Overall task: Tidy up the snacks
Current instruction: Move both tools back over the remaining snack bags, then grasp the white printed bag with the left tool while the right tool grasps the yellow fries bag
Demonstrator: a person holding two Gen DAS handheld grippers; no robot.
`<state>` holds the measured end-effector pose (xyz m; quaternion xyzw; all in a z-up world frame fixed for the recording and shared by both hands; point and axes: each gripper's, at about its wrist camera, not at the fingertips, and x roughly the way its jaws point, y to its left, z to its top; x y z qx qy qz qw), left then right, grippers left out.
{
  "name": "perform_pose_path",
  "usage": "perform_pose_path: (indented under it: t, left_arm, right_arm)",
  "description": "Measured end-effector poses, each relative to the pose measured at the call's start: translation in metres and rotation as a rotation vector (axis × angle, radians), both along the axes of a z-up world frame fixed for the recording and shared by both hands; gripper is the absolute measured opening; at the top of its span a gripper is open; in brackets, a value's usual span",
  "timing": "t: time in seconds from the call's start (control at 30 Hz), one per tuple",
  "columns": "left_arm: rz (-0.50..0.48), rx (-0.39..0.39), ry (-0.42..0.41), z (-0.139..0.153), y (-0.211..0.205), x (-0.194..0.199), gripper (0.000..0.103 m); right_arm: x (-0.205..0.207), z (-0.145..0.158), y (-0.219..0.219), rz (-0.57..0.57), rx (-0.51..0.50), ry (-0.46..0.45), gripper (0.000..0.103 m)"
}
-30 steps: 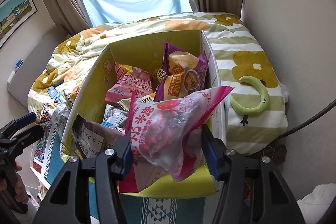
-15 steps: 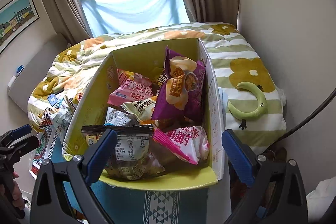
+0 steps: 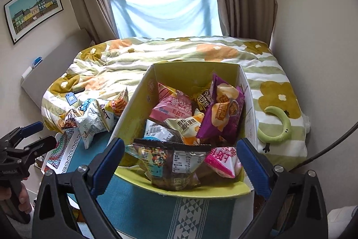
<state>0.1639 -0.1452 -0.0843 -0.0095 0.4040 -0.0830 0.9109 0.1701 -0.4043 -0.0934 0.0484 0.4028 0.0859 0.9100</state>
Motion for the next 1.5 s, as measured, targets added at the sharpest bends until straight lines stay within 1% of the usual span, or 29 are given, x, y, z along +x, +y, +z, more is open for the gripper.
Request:
perform_pose_path:
  t: [0.17,0.3,0.43,0.63,0.87,0.97,1.07,1.23,1.4,1.5]
  left_arm:
    - [0.035,0.014,0.002,0.002,0.033,0.004,0.102]
    - [0.046,0.019,0.012,0.0,0.064,0.019,0.102]
    - [0.015,0.024,0.037,-0.003,0.091,0.042,0.102]
    - [-0.078,0.04,0.093,-0.018,0.12,0.082,0.102]
    - [-0.21,0.076,0.178,-0.056,0.132,0.116,0.102]
    - [-0.262,0.083,0.22,-0.077,0.131,0.131,0.102]
    - [-0.321,0.1,0.259,-0.103,0.126,0.143,0.102]
    - [-0.394,0.147,0.282,-0.135,0.12,0.16,0.102]
    - [-0.452,0.154,0.316,-0.16,0.116,0.172,0.102]
    - [-0.469,0.163,0.327,-0.172,0.113,0.176,0.102]
  right_arm:
    - [0.009,0.014,0.033,0.041,0.009,-0.044,0.1]
    - [0.022,0.019,0.065,0.073,0.011,-0.066,0.1]
    - [0.039,0.02,0.097,0.084,0.016,-0.058,0.1]
    - [0.067,0.013,0.139,0.062,0.019,-0.03,0.1]
    - [0.101,-0.004,0.185,0.015,0.032,0.032,0.1]
    - [0.114,-0.015,0.199,-0.014,0.021,0.07,0.1]
    - [0.129,-0.028,0.207,-0.071,0.01,0.11,0.1]
    - [0.154,-0.058,0.219,-0.139,0.048,0.192,0.1]
    - [0.175,-0.082,0.227,-0.204,0.078,0.25,0.1]
    - [0.184,-0.096,0.23,-0.225,0.098,0.28,0.1]
